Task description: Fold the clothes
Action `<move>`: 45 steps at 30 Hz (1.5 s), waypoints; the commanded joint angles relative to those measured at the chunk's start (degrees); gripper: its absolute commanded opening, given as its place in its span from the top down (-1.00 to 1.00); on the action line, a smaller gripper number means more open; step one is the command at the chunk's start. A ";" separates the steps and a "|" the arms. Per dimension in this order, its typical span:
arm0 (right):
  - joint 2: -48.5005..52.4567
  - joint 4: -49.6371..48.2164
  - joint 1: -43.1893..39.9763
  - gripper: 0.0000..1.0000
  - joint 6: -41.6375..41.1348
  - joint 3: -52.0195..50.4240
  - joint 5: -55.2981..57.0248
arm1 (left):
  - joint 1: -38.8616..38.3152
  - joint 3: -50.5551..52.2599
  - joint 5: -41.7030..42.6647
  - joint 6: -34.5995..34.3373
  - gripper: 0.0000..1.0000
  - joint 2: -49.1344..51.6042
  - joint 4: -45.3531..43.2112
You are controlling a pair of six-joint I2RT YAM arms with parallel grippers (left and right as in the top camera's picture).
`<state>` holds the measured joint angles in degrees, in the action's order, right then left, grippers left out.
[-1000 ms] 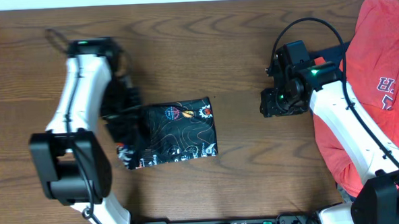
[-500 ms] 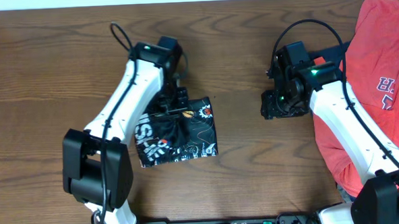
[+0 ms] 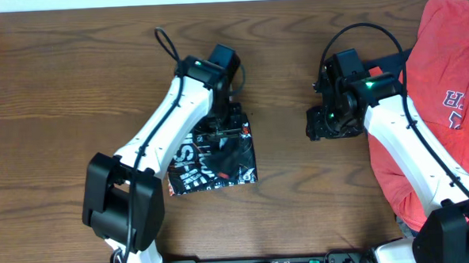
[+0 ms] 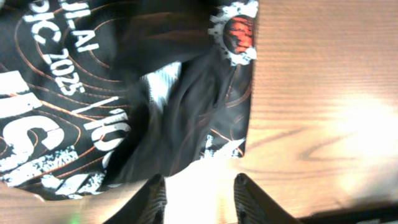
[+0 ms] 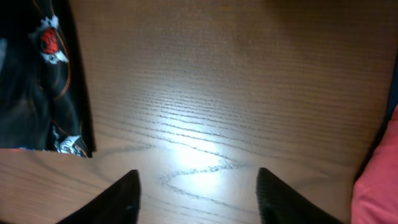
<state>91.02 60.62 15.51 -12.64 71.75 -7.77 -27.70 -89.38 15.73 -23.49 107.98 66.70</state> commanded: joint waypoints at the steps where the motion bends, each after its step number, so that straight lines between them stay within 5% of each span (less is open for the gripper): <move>1: 0.11 -0.48 -0.28 -0.29 0.20 0.46 0.15 | 0.42 -1.01 0.46 5.40 0.18 -1.51 0.90; 8: 0.11 -6.49 3.43 -0.29 7.61 0.46 -14.95 | 11.91 -3.72 -6.47 6.95 0.15 -4.81 1.46; 15: 3.28 -16.31 16.65 -0.34 6.03 0.46 -14.95 | 23.26 -1.31 -6.34 6.97 0.10 -3.34 -6.78; 31: 19.39 -28.70 35.76 -0.36 2.21 0.46 1.31 | 24.74 3.89 -5.92 7.39 0.10 8.22 -8.57; 34: 20.74 -28.65 36.96 -0.08 0.55 0.46 5.20 | 24.74 4.02 -5.70 7.37 0.10 9.16 -8.11; 38: 21.35 -27.41 36.87 0.95 -4.39 0.46 9.40 | 24.74 4.07 -5.73 7.41 0.10 9.29 -7.76; 45: 18.53 -16.59 32.94 0.92 -21.00 0.46 17.55 | 24.74 5.95 -6.14 8.04 0.12 9.35 -7.69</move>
<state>111.37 41.87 50.74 -24.27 71.83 3.64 -2.94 -85.19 10.11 -16.43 117.14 58.76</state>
